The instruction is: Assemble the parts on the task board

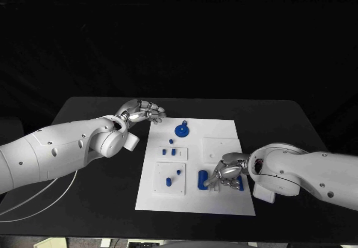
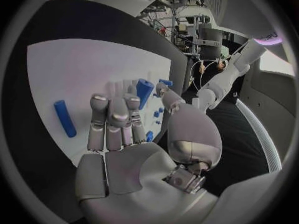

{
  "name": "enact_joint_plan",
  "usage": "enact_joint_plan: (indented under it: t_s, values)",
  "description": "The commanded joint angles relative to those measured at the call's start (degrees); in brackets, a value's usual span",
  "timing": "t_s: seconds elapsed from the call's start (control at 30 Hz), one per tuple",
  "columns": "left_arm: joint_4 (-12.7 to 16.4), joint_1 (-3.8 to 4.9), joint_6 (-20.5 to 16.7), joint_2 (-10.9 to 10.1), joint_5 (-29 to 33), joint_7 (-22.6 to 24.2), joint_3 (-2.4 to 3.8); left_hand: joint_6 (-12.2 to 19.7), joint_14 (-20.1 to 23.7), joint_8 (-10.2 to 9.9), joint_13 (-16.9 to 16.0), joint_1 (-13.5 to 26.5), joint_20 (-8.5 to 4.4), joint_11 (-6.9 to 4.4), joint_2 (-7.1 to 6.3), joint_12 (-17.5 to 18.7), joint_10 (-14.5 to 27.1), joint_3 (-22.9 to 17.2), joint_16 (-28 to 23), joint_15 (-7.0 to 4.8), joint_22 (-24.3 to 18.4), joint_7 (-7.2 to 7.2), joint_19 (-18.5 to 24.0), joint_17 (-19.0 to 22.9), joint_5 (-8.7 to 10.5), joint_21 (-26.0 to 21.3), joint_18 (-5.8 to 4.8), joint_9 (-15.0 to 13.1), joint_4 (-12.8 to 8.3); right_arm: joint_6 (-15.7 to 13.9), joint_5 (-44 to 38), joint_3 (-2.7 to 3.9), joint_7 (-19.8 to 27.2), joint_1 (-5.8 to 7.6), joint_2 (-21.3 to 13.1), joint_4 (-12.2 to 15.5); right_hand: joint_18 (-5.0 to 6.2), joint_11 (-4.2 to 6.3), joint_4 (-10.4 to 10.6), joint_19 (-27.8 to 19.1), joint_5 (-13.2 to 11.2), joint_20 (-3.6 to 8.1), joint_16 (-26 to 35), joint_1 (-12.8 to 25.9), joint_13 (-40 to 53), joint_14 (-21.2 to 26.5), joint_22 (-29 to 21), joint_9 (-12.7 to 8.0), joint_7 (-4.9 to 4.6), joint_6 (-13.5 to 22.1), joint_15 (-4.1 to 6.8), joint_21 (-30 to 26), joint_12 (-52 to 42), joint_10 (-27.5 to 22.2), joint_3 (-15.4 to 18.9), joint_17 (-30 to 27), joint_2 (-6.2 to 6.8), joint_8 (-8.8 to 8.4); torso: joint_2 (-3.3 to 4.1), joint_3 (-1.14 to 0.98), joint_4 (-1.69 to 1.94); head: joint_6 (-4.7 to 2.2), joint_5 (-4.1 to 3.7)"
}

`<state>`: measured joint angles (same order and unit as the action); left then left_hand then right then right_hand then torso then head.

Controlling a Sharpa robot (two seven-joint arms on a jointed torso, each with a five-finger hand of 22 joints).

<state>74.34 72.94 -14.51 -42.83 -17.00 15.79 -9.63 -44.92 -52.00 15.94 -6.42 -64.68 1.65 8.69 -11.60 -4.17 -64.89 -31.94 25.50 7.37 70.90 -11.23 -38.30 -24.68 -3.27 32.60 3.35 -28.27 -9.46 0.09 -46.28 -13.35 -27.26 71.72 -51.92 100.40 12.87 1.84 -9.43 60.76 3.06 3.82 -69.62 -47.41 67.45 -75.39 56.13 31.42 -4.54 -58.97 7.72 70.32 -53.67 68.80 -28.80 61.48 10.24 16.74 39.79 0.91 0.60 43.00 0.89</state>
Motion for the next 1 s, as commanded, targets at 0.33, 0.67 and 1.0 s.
enact_joint_plan:
  t_s: [0.33, 0.67, 1.0]
  values:
    - [0.2, 0.0, 0.71, -0.01, 0.34, 0.31, 0.04, 0.4, 0.07, 0.24, 0.08, 0.26, 0.34, -0.05, 0.23, 0.03, 0.37, 0.02, -0.28, 0.38, 0.09, -0.06, 0.17, -0.11, 0.18, -0.27, 0.88, 0.06, 0.5, 2.53, -3.74, -0.03, -0.51, -0.1, 0.86, -0.2, 2.13, 0.03, -0.81, 0.55, 0.02, -0.36, -0.25, -1.35, -0.06, -0.2, 0.01, -0.23, 0.03, -1.08, 0.11, -0.45, 0.36, 0.29, -1.04, -0.2, -0.78, 0.3, 0.04, 0.03, 0.06, 0.25, -0.06]
    - [0.31, 0.0, 0.72, -0.07, 0.34, 0.32, 0.04, 0.38, 0.05, 0.26, 0.08, 0.27, 0.34, -0.05, 0.22, 0.02, 0.36, 0.05, -0.29, 0.38, 0.12, -0.06, 0.17, -0.16, 0.18, -0.29, 0.88, 0.05, 0.54, 1.98, -4.11, -0.03, -1.63, -0.57, 1.8, -0.82, 2.13, 0.05, 1.97, 0.94, 0.56, -0.76, -0.37, -0.59, -0.09, -0.32, 0.11, -0.82, 0.03, -1.62, 0.09, -0.61, 0.68, 0.75, -4.76, -0.35, -2.21, 0.02, 0.05, 0.03, 0.03, 0.56, 0.09]
    - [0.2, 0.0, 0.65, -0.1, 0.34, 0.33, 0.04, 0.38, 0.03, 0.29, 0.08, 0.37, 0.35, -0.05, 0.25, 0.01, 0.35, 0.11, -0.32, 0.38, 0.15, -0.06, 0.15, -0.21, 0.19, -0.31, 0.87, 0.05, 0.66, 2.76, -3.34, -0.03, -1.93, -0.58, 1.64, -1.07, 2.13, 0.08, 7.14, 0.97, -0.28, -0.81, -0.51, 0.67, 0.06, -0.26, 0.34, -1.21, 0.1, -1.88, 0.17, -0.71, 0.88, 0.89, -11.84, -0.42, -3.52, -0.17, 0.03, -0.01, 0.0, 0.72, 0.12]
